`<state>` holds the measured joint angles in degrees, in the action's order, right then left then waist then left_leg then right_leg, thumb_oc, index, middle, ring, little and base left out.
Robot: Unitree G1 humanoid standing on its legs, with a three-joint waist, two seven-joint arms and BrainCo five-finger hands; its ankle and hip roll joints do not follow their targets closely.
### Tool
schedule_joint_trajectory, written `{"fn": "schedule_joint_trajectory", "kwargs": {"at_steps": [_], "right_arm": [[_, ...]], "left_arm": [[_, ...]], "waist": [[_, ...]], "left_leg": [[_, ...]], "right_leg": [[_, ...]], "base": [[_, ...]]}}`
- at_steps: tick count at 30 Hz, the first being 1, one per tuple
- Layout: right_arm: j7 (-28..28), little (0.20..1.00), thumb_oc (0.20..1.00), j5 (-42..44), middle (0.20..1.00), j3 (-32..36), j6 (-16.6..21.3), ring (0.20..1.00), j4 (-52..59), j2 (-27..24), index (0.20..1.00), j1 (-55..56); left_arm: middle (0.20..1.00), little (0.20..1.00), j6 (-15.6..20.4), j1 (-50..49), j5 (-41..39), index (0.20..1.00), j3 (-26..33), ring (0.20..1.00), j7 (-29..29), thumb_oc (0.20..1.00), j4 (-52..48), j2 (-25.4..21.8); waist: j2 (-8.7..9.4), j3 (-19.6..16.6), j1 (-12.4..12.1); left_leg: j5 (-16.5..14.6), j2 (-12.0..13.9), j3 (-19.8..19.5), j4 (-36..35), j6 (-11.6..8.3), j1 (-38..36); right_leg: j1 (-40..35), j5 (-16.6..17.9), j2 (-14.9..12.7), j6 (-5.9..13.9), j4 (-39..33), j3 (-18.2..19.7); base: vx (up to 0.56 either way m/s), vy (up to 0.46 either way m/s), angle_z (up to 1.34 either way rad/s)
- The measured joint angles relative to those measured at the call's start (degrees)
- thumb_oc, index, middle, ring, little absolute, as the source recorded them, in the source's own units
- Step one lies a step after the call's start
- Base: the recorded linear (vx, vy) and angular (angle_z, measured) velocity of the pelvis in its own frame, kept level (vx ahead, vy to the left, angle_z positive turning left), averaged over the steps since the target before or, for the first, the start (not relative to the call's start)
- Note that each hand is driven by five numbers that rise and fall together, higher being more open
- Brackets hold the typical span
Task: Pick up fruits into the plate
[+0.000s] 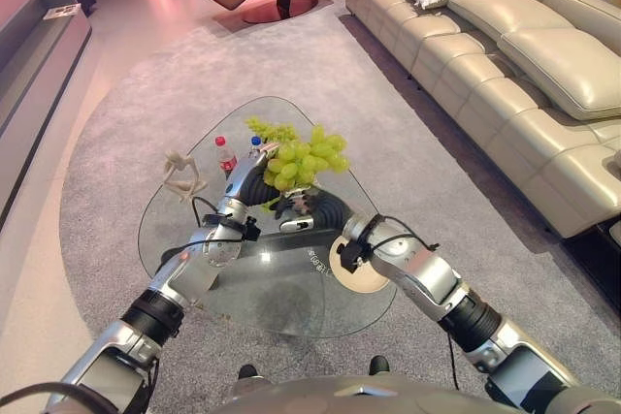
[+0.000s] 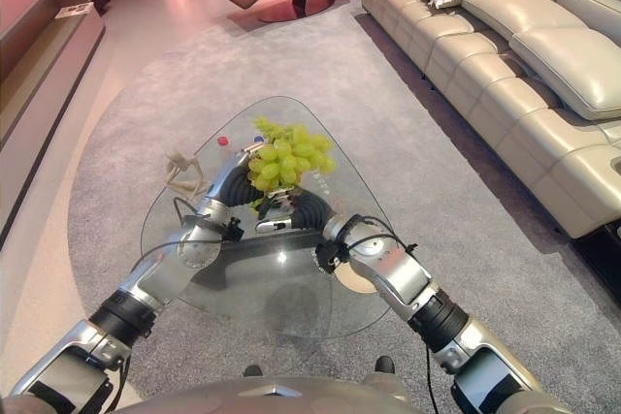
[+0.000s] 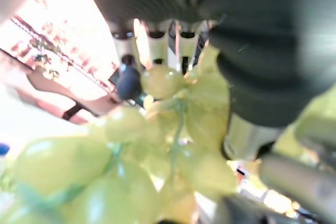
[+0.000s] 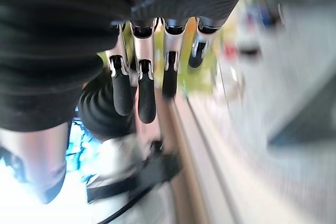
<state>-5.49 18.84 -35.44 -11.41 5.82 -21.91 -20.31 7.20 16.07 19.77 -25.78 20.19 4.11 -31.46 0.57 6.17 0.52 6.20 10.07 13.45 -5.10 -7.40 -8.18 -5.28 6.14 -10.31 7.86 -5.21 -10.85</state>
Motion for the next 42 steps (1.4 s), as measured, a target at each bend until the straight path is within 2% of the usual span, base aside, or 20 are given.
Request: {"fn": "schedule_joint_trajectory", "kwargs": {"at_steps": [6, 9, 10, 12, 15, 18, 21, 26, 29, 42], "right_arm": [[-0.45, 1.0, 1.0, -2.23, 1.0, 6.72, -2.89, 1.0, 3.51, -3.26, 1.0, -2.2], [-3.82, 1.0, 1.0, -3.44, 1.0, 9.03, -2.65, 1.0, 3.75, -6.44, 1.0, 1.68], [-5.45, 1.0, 1.0, -4.35, 1.0, 9.03, -2.58, 1.0, 3.17, -8.32, 1.0, 4.34], [-7.3, 1.0, 1.0, -4.27, 1.0, 8.42, -2.58, 1.0, 1.87, -9.5, 1.0, 4.83], [-7.94, 1.0, 1.0, -1.77, 1.0, 8.57, -2.38, 1.0, 1.99, -10.73, 1.0, 3.0], [-8.26, 1.0, 1.0, 2.03, 1.0, 8.99, -2.73, 1.0, 2.48, -9.79, 1.0, 1.39], [-8.78, 1.0, 1.0, 6.72, 1.0, 9.44, -4.07, 1.0, 3.29, -6.12, 1.0, 1.08], [-8.75, 1.0, 1.0, 16.03, 1.0, 7.23, -7.78, 1.0, 3.39, -3.29, 1.0, 1.43], [-8.55, 1.0, 1.0, 19.05, 1.0, 6.73, -8.57, 1.0, 3.39, -2.04, 1.0, 1.64], [-6.09, 1.0, 1.0, 19.63, 1.0, 5.56, -8.6, 1.0, 3.39, -1.33, 1.0, 1.64]], "left_arm": [[0.2, 0.2, -4.65, -0.07, -1.31, 0.2, 6.67, 0.2, -3.55, 0.2, -5.93, -2.62], [0.2, 0.2, -3.13, -3.36, -1.56, 0.2, 9.12, 0.2, -1.24, 0.2, -3.46, -3.17], [0.2, 0.2, -1.78, -5.26, 0.05, 0.2, 9.02, 0.2, 2.54, 0.2, 1.62, -3.01], [0.2, 0.2, -0.35, -6.25, 2.41, 0.2, 8.99, 0.2, 6.0, 0.2, 9.75, -3.18], [0.2, 0.2, 0.7, -6.89, 2.86, 0.2, 9.36, 0.2, 6.79, 0.2, 11.34, -3.86], [0.2, 0.2, 2.18, -6.87, 2.74, 0.2, 9.33, 0.2, 6.77, 0.2, 8.02, -4.09], [0.2, 0.2, 4.26, -6.85, 2.6, 0.2, 9.3, 0.2, 6.33, 0.2, 3.12, -3.3], [0.2, 0.2, 4.72, -6.86, 1.36, 0.2, 7.67, 0.2, 4.17, 0.2, 2.0, 0.61], [0.2, 0.2, 4.95, -6.86, 0.03, 0.2, 7.26, 0.2, 4.15, 0.2, 2.21, 1.83], [0.2, 0.2, 5.05, -6.73, -2.4, 0.2, 5.24, 0.2, 4.41, 0.2, 2.21, 2.08]], "waist": [[-0.13, -0.05, -0.27], [-0.35, -0.58, -0.18], [-0.5, -0.68, 0.0], [-0.52, -0.69, 0.71], [-0.51, -0.7, 1.04], [-0.51, -0.7, 0.81], [-0.46, -0.73, 0.3], [-0.39, -0.78, 0.06], [-0.31, -0.83, -0.04], [0.81, -1.53, -0.1]], "left_leg": [[0.0, 0.02, -0.22, -0.01, 0.0, 0.02], [-0.01, 0.01, -0.61, -0.03, -0.01, 0.49], [-0.02, 0.04, -0.84, -0.03, 0.0, 0.53], [-0.02, 0.19, -0.82, -0.03, 0.0, 0.58], [-0.02, 0.2, -0.8, -0.04, 0.0, 0.63], [-0.02, 0.2, -0.83, -0.04, 0.0, 0.61], [-0.02, 0.16, -0.82, -0.04, 0.0, 0.47], [-0.01, 0.19, -0.81, -0.03, -0.01, 0.42], [0.0, 0.26, -0.78, -0.02, -0.02, 0.41], [0.06, 0.81, -0.69, -0.03, -0.12, 0.41]], "right_leg": [[-0.13, -0.01, 0.01, 0.0, -0.01, -0.2], [0.07, -0.01, 0.03, 0.01, -0.02, -0.54], [0.08, -0.01, 0.1, 0.01, -0.02, -0.61], [0.2, -0.01, 0.22, 0.0, -0.03, -0.57], [0.19, -0.02, 0.21, 0.0, -0.09, -0.56], [0.14, -0.02, 0.22, 0.01, -0.12, -0.61], [0.0, -0.03, 0.19, 0.01, -0.06, -0.63], [-0.05, -0.02, 0.22, 0.01, -0.05, -0.63], [-0.05, -0.02, 0.29, 0.01, -0.05, -0.63], [-0.04, -0.02, 0.82, 0.0, -0.05, -0.63]], "base": [[0.0, 0.005, 0.01], [-0.01, -0.008, 0.07], [0.0, 0.0, 0.0], [0.0, 0.0, 0.0], [0.0, 0.0, 0.0], [0.0, 0.0, 0.0], [0.01, -0.01, 0.0], [0.0, -0.034, 0.0], [0.0, -0.021, 0.0], [0.0, 0.0, 0.0]]}}
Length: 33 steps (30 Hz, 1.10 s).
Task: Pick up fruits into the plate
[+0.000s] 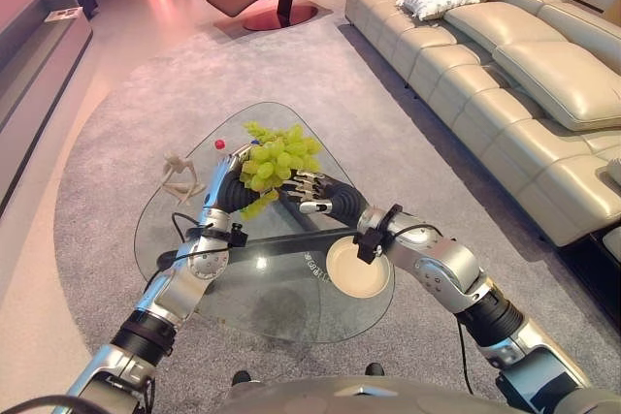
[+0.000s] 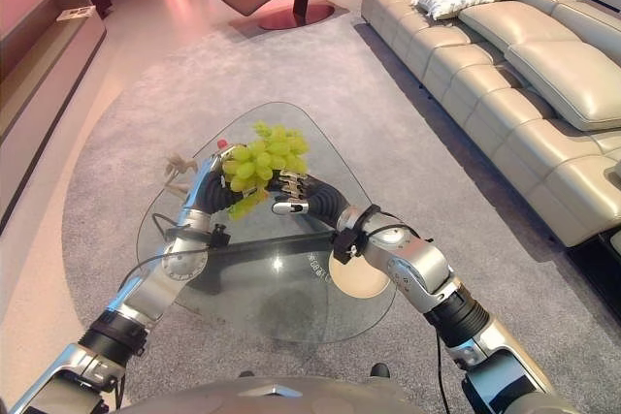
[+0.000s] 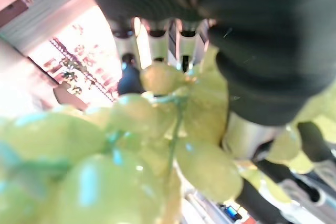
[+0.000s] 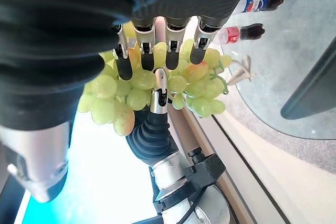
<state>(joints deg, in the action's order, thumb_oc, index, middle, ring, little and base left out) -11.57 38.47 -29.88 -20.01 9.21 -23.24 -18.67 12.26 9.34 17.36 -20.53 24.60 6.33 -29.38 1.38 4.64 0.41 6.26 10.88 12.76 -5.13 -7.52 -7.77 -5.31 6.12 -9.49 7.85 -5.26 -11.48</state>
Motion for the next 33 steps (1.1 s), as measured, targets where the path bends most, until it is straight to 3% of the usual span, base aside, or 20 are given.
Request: {"fn": "schedule_joint_trajectory", "kwargs": {"at_steps": [9, 16, 22, 33], "right_arm": [[1.28, 1.0, 1.0, 1.07, 1.0, 0.29, 0.39, 1.0, 0.0, 1.99, 1.0, 0.0], [3.59, 1.0, 1.0, 1.87, 1.0, 0.11, 2.8, 1.0, 0.0, 2.01, 1.0, 0.47], [7.17, 1.0, 1.0, 1.97, 1.0, 0.13, 4.96, 1.0, -0.01, 2.12, 1.0, 0.74], [8.99, 1.0, 1.0, 3.3, 1.0, 0.13, 5.13, 1.0, -0.4, 2.14, 1.0, 0.99]], "left_arm": [[0.2, 0.2, 0.57, -0.01, 0.0, 0.2, 0.14, 0.2, 4.69, 0.2, 0.0, 0.77], [0.2, 0.2, 2.37, -0.01, 0.88, 0.2, 0.18, 0.2, 5.27, 0.2, 0.0, 0.76], [0.2, 0.2, 4.3, -0.01, 5.69, 0.2, -0.04, 0.2, 8.04, 0.2, 0.04, 0.59], [0.2, 0.2, 5.0, -0.01, 13.21, 0.2, -0.54, 0.2, 10.24, 0.2, 0.83, -0.85]], "waist": [[-0.01, -0.01, -0.09], [-0.04, -0.02, -0.12], [-0.13, -0.08, 0.18], [-0.67, -0.4, 0.12]], "left_leg": [[0.01, -0.02, -0.17, 0.0, 0.0, 0.04], [0.0, -0.1, -0.22, -0.01, 0.01, 0.09], [-0.02, -0.17, -0.19, 0.0, 0.03, 0.06], [-0.09, -0.19, -0.2, -0.01, 0.15, 0.07]], "right_leg": [[-0.1, 0.0, -0.03, 0.0, 0.0, -0.12], [-0.07, 0.0, -0.1, 0.0, 0.0, -0.17], [0.07, 0.0, -0.11, 0.0, 0.01, 0.06], [0.09, 0.0, -0.12, 0.0, 0.0, 0.11]], "base": [[0.0, 0.0, 0.0], [0.0, 0.005, 0.0], [0.01, 0.012, 0.0], [0.0, 0.0, 0.0]]}}
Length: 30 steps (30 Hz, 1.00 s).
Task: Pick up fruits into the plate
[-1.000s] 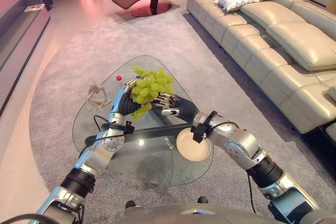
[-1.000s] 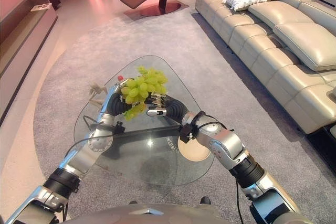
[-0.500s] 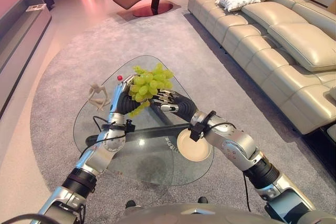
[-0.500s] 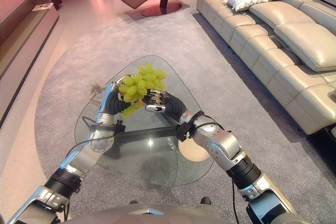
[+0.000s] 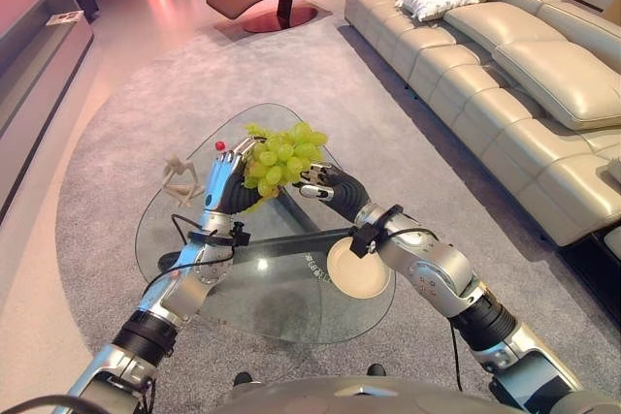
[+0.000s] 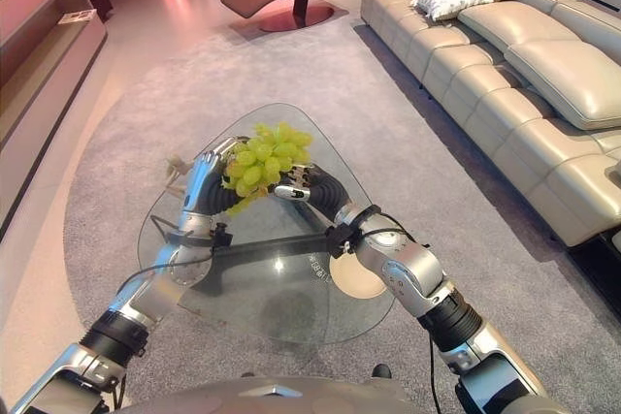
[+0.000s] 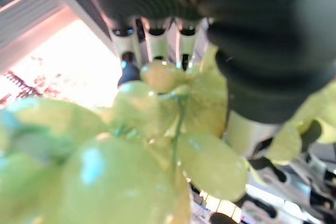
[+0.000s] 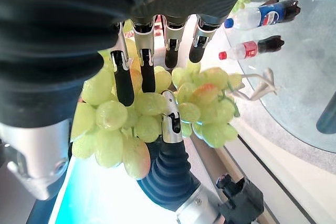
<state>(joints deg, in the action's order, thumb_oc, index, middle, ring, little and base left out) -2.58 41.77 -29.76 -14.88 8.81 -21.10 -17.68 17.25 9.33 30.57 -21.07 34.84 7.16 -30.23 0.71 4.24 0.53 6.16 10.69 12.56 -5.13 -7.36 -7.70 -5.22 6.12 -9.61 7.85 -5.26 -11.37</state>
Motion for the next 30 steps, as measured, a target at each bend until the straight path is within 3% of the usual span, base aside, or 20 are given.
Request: {"fn": "schedule_joint_trajectory", "kwargs": {"at_steps": [8, 19, 22, 30], "right_arm": [[-0.01, 1.0, 1.0, 1.8, 1.0, -0.1, -0.63, 1.0, -2.18, -0.14, 1.0, 0.1], [-0.31, 1.0, 1.0, 4.58, 1.0, -2.13, -4.24, 1.0, -3.88, 0.51, 1.0, -0.34], [-0.55, 1.0, 1.0, 6.7, 1.0, -2.28, -4.34, 1.0, -3.83, 3.28, 1.0, -1.32], [0.05, 1.0, 1.0, 6.7, 1.0, -2.75, -4.35, 1.0, -3.83, 7.16, 1.0, -2.98]], "left_arm": [[0.2, 0.2, -0.44, 0.01, 3.86, 0.2, -3.56, 0.2, 0.05, 0.2, 5.43, -0.56], [0.2, 0.2, -8.9, 0.4, 12.13, 0.2, -9.18, 0.2, 1.25, 0.2, 18.51, 2.54], [0.2, 0.2, -11.86, 0.41, 12.47, 0.2, -10.72, 0.2, 1.12, 0.2, 22.23, 3.22], [0.2, 0.2, -12.16, 0.48, 11.94, 0.2, -10.71, 0.2, 2.22, 0.2, 22.4, 5.86]], "waist": [[-0.76, -0.46, 0.08], [-1.06, -0.77, 0.73], [-1.05, -0.78, 1.31], [-0.84, -0.9, 0.77]], "left_leg": [[-0.03, 0.0, 0.02, -0.01, 0.04, 0.0], [0.07, 0.21, 1.34, 0.01, -0.12, -0.17], [0.0, 0.27, 1.35, 0.01, 0.0, -0.24], [-0.03, 0.22, 1.21, 0.0, 0.04, -0.2]], "right_leg": [[0.14, 0.0, 0.01, 0.0, 0.0, 0.17], [0.9, 0.15, 0.28, -0.17, 0.0, 1.36], [0.91, 0.14, 0.31, -0.17, -0.01, 1.44], [0.85, 0.14, 0.28, -0.17, 0.0, 1.38]], "base": [[0.0, 0.0, 0.0], [-0.01, 0.004, -0.05], [0.02, -0.007, -0.01], [0.0, 0.0, 0.0]]}}
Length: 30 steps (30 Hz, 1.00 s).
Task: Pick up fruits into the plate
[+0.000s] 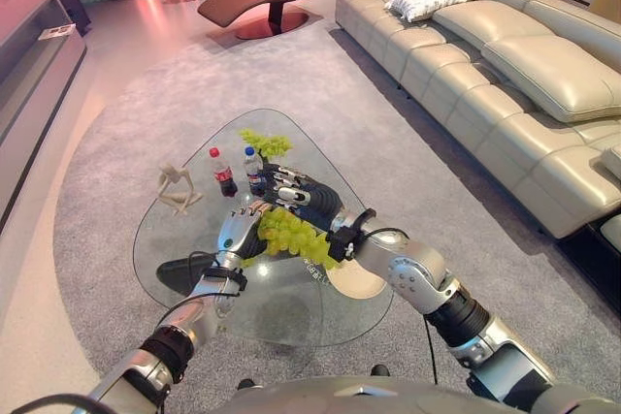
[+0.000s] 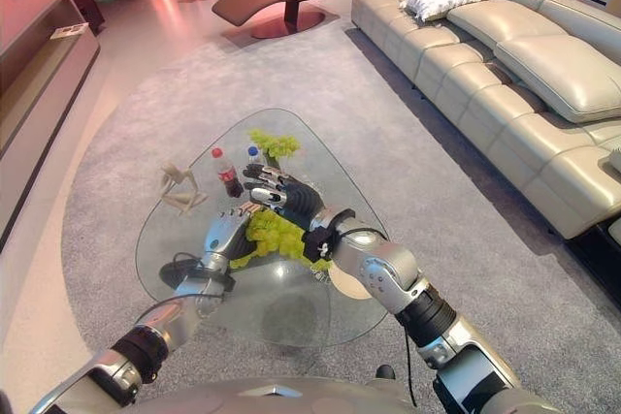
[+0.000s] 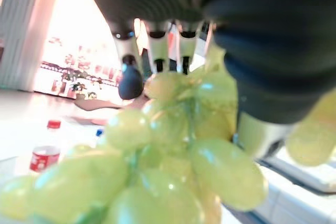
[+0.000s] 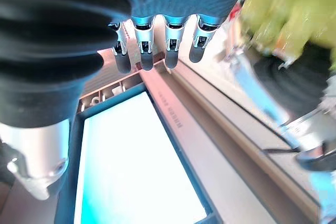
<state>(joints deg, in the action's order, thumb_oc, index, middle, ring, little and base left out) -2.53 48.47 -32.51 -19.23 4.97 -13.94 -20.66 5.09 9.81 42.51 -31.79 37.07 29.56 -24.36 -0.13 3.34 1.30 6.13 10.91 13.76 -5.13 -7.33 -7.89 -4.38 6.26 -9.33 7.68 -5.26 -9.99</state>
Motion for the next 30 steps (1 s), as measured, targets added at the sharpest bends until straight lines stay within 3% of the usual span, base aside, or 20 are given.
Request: {"fn": "schedule_joint_trajectory", "kwargs": {"at_steps": [10, 18, 21, 25, 28, 30], "right_arm": [[2.81, 1.0, 1.0, -7.81, 1.0, 0.33, 2.02, 1.0, 1.25, -0.85, 1.0, -0.11], [-0.7, 1.0, 1.0, -22.55, 1.0, 2.53, 2.29, 1.0, 4.15, -6.14, 1.0, -0.08], [-4.1, 1.0, 1.0, -30.97, 1.0, 6.63, 2.91, 1.0, 6.34, -11.83, 1.0, -0.08], [-10.75, 1.0, 1.0, -45.79, 1.0, 12.39, 6.79, 1.0, 7.16, -22.77, 1.0, -0.39], [-14.72, 1.0, 1.0, -49.2, 1.0, 14.02, 9.0, 1.0, 7.53, -30.07, 1.0, -2.42], [-15.83, 1.0, 1.0, -49.84, 1.0, 14.41, 9.64, 1.0, 7.66, -31.88, 1.0, -3.14]], "left_arm": [[0.2, 0.2, -1.33, 0.3, -9.89, 0.2, 0.24, 0.2, -0.67, 0.2, -11.75, -0.06], [0.2, 0.2, -4.61, 0.35, -13.24, 0.2, 5.32, 0.2, -7.71, 0.2, -18.79, -2.08], [0.2, 0.2, -6.28, 0.42, -11.91, 0.2, 9.08, 0.2, -11.84, 0.2, -22.93, -6.43], [0.2, 0.2, -6.95, 2.08, -9.73, 0.2, 11.67, 0.2, -18.16, 0.2, -23.98, -15.14], [0.2, 0.2, -7.01, 3.52, -8.57, 0.2, 11.69, 0.2, -21.71, 0.2, -24.0, -20.72], [0.2, 0.2, -7.01, 4.1, -8.47, 0.2, 11.76, 0.2, -23.04, 0.2, -24.05, -22.28]], "waist": [[0.03, 0.03, -0.34], [0.06, 0.21, -1.05], [0.02, 0.94, -1.24], [-0.78, 1.75, -1.05], [-1.2, 2.48, -0.64], [-1.22, 2.53, -0.39]], "left_leg": [[0.0, 0.01, -0.63, -0.01, 0.0, 0.43], [0.0, -0.01, -2.21, -0.01, 0.05, 1.6], [0.0, -0.05, -2.54, -0.01, 0.05, 1.71], [-0.01, -0.06, -2.63, -0.01, 0.06, 1.81], [0.1, -0.04, -2.62, 0.0, -0.11, 1.8], [0.12, -0.05, -2.61, 0.0, -0.15, 1.79]], "right_leg": [[0.04, -0.02, 0.01, 0.02, -0.01, -0.36], [0.08, -0.18, -0.03, 0.19, -0.07, -1.52], [-0.02, -0.2, -0.05, 0.21, -0.21, -1.66], [0.0, -0.2, -0.03, 0.21, -0.25, -1.71], [-0.01, -0.19, 0.05, 0.2, -0.05, -1.68], [-0.02, -0.22, 0.04, 0.23, -0.05, -1.68]], "base": [[0.0, -0.002, 0.01], [-0.02, 0.0, 0.09], [-0.02, 0.014, 0.05], [0.0, 0.0, 0.0], [0.0, 0.0, 0.0], [0.0, 0.0, 0.0]]}}
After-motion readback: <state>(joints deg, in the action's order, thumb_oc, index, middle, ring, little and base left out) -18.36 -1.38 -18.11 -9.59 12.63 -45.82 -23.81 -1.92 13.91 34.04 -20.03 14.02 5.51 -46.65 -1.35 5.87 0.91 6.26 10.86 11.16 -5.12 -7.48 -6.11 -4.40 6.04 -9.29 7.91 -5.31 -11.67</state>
